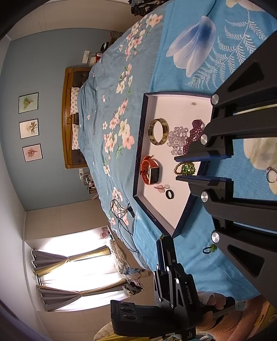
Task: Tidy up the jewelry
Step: 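Carry the green-stone ring with the right tool over the box while the left tool carries the yellow-stone ring, then release the green-stone ring into the box with the right tool while the left tool releases the yellow-stone ring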
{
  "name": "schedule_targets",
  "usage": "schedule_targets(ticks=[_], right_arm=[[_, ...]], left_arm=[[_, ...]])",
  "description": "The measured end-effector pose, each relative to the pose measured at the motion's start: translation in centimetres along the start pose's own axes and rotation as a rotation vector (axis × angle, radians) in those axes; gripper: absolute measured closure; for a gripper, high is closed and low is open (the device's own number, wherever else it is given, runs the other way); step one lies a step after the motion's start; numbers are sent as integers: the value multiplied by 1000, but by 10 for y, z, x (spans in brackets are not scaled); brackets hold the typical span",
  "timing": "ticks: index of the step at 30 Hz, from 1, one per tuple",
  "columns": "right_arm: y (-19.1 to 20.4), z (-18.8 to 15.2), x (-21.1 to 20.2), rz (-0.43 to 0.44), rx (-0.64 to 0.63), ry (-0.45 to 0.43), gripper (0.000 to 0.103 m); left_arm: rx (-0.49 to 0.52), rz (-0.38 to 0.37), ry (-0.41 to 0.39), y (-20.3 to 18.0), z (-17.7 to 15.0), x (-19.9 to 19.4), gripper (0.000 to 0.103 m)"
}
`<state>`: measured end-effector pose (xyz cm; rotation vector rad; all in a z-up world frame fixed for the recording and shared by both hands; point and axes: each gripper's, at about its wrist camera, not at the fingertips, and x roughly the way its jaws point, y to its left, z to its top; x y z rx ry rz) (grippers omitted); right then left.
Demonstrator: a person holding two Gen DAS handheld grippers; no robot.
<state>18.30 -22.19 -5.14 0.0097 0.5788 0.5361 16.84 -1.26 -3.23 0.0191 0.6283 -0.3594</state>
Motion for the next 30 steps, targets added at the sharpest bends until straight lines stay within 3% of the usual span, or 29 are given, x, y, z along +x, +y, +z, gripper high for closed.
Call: schedule_targets(ticks=[30], right_arm=[[-25,9,40,-26,26,59,93]], left_arm=[[-74,43,54,27,11,41,85]])
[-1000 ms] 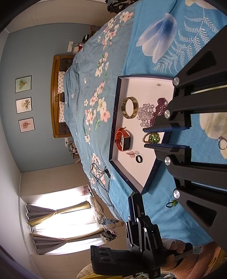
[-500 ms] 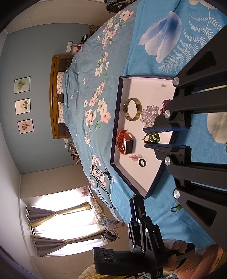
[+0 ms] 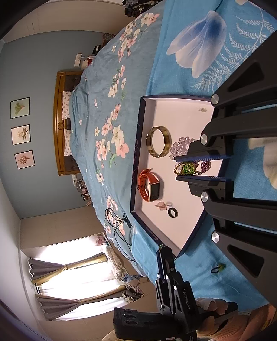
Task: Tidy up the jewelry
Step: 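Release the green-stone ring into the box with the right tool while the left tool releases the yellow-stone ring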
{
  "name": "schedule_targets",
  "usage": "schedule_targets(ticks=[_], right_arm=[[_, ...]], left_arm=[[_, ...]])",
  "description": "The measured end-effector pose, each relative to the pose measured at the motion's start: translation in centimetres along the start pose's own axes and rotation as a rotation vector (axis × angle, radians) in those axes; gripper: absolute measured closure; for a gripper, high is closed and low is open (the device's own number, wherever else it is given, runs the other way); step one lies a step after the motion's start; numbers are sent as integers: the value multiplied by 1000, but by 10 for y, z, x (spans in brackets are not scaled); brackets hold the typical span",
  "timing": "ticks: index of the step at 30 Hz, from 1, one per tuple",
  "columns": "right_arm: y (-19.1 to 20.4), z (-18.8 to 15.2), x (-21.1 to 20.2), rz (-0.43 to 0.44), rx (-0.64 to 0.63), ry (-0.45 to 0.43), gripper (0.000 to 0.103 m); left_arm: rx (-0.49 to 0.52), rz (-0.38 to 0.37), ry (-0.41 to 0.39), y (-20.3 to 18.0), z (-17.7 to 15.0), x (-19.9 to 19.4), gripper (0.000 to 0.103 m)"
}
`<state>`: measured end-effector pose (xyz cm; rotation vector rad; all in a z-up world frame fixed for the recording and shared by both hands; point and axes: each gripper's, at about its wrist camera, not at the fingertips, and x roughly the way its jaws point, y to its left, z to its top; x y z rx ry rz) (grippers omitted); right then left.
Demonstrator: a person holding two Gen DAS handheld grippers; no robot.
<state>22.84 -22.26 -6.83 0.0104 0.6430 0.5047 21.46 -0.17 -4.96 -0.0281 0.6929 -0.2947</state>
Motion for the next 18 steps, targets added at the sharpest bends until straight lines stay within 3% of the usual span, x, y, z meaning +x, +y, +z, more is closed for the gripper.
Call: schedule_targets(ticks=[18], right_arm=[[-9,0,40,-11,18,97,93]], left_arm=[[-15,22,85,3,3,41,85]])
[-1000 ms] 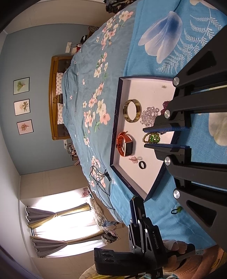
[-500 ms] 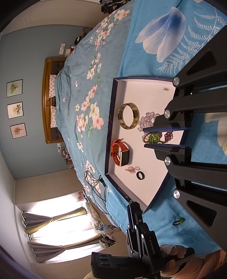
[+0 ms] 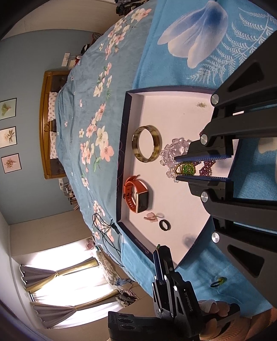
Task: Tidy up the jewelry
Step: 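Release the green-stone ring into the box with the right tool while the left tool releases the yellow-stone ring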
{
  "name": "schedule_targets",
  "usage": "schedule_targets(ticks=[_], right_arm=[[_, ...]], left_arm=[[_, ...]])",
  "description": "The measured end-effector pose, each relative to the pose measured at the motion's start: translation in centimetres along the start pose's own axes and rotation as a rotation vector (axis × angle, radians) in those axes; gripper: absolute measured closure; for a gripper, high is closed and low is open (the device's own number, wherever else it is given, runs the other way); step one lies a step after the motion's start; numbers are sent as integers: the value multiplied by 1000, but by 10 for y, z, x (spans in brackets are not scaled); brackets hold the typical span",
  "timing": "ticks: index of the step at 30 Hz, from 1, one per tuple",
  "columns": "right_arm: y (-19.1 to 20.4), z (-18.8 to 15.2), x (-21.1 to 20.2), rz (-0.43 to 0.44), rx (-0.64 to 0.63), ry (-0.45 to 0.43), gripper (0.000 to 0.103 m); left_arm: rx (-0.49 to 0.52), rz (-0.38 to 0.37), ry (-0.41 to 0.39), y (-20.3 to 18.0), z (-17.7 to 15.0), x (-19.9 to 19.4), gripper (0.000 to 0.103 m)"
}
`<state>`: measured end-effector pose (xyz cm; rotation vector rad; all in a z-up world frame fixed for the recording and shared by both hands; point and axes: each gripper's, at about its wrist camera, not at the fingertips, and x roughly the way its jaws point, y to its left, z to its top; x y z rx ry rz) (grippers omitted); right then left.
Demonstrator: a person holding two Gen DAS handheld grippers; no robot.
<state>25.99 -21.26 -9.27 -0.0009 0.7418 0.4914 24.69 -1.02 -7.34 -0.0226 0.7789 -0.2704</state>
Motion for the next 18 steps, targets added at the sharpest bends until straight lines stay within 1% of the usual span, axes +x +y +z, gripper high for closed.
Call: schedule_targets(ticks=[18], right_arm=[[2,3,25,-8,-20,74,91]], left_arm=[[-14,13,68,2,3,31,85]])
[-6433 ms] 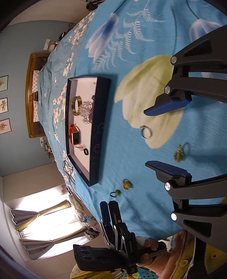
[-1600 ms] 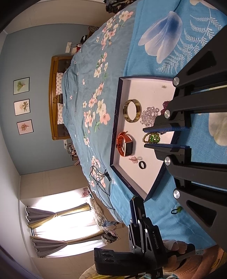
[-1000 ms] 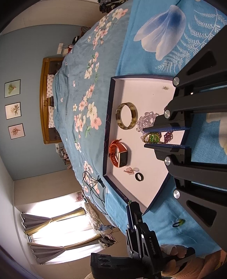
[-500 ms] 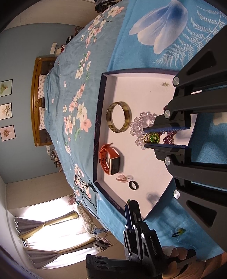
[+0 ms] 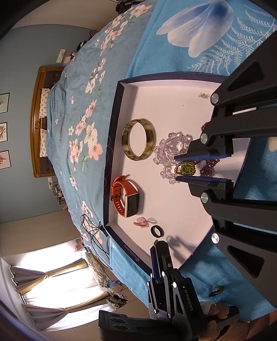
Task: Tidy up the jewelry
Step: 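Release the green-stone ring into the box with the right tool while the left tool releases the yellow-stone ring, then move both open tools back to the remaining rings on the bedspread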
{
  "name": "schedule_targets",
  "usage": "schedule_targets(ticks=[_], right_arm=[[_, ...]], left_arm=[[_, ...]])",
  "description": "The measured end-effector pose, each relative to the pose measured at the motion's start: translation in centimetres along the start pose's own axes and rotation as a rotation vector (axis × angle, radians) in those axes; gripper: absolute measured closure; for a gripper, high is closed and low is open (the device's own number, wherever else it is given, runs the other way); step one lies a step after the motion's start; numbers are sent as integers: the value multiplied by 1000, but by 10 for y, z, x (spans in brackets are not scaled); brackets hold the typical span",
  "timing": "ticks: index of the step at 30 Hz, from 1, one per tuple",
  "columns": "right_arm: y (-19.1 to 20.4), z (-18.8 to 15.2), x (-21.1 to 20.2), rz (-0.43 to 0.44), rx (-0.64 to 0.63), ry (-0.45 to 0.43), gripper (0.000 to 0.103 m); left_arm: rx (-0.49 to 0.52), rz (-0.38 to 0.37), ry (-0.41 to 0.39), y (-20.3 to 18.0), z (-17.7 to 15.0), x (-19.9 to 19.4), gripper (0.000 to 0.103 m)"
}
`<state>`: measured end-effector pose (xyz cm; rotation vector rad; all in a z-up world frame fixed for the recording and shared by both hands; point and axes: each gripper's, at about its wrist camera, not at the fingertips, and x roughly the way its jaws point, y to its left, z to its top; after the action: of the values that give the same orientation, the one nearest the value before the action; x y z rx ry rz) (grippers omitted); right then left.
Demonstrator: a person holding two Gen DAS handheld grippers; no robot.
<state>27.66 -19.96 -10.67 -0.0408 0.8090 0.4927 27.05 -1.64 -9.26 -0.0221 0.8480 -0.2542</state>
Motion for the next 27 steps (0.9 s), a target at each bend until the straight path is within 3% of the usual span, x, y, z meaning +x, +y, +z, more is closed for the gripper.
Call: schedule_targets(ticks=[7,13,18,22,27], right_arm=[[-4,1,4,-10,16,15,89],[-8,0,-5,-18,46,-13,76],[-9,-5,-28,-9,70,-64,70],[-6,-14,-54,13,73,-105,58],[5,-37,-77,17,39,-104,55]], left_arm=[[3,-3,10,-1,1,5,84],[-1,-5,-14,0,1,0,74],[0,-18,-91,4,-3,-31,51],[12,-32,-129,9,-12,-58,49],[24,-46,-140,18,-37,-88,48]])
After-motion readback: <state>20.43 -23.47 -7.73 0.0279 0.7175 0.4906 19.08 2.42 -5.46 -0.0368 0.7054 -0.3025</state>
